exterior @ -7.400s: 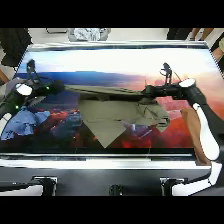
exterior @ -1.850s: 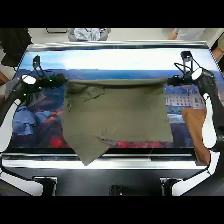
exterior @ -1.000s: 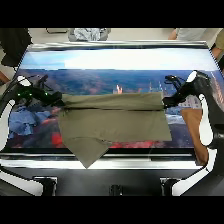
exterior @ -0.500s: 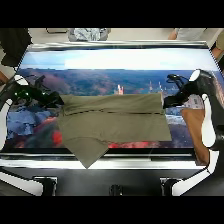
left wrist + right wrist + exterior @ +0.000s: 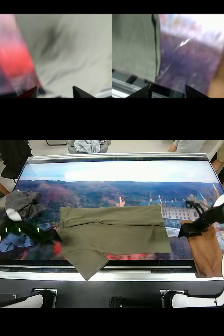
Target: Fold the shirts.
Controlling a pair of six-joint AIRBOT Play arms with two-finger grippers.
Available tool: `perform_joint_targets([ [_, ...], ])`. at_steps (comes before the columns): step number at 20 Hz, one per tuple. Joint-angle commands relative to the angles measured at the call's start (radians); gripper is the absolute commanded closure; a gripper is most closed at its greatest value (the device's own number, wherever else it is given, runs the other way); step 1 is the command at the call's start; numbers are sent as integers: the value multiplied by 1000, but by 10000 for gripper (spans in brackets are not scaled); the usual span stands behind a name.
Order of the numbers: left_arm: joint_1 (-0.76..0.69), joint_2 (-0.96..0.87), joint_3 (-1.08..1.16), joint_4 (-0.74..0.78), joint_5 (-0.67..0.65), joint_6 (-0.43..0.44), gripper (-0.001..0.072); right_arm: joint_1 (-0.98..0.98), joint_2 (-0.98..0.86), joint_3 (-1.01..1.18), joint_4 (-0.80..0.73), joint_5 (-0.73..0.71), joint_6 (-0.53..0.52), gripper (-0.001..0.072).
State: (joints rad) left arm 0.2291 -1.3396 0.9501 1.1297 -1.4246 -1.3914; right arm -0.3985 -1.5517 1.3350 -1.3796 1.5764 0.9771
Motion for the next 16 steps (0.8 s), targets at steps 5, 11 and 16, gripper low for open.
perform_joint_targets([
  [5, -32, 221, -484, -168, 204, 56, 190, -15, 83, -186, 6, -79, -29, 177],
  [11, -148, 220, -521, -188, 361, -42, 292, -15, 109, -275, 23, -109, -48, 149],
  [16, -150, 221, -521, -186, 414, -74, 678, -15, 157, -392, 93, -179, -76, 78],
])
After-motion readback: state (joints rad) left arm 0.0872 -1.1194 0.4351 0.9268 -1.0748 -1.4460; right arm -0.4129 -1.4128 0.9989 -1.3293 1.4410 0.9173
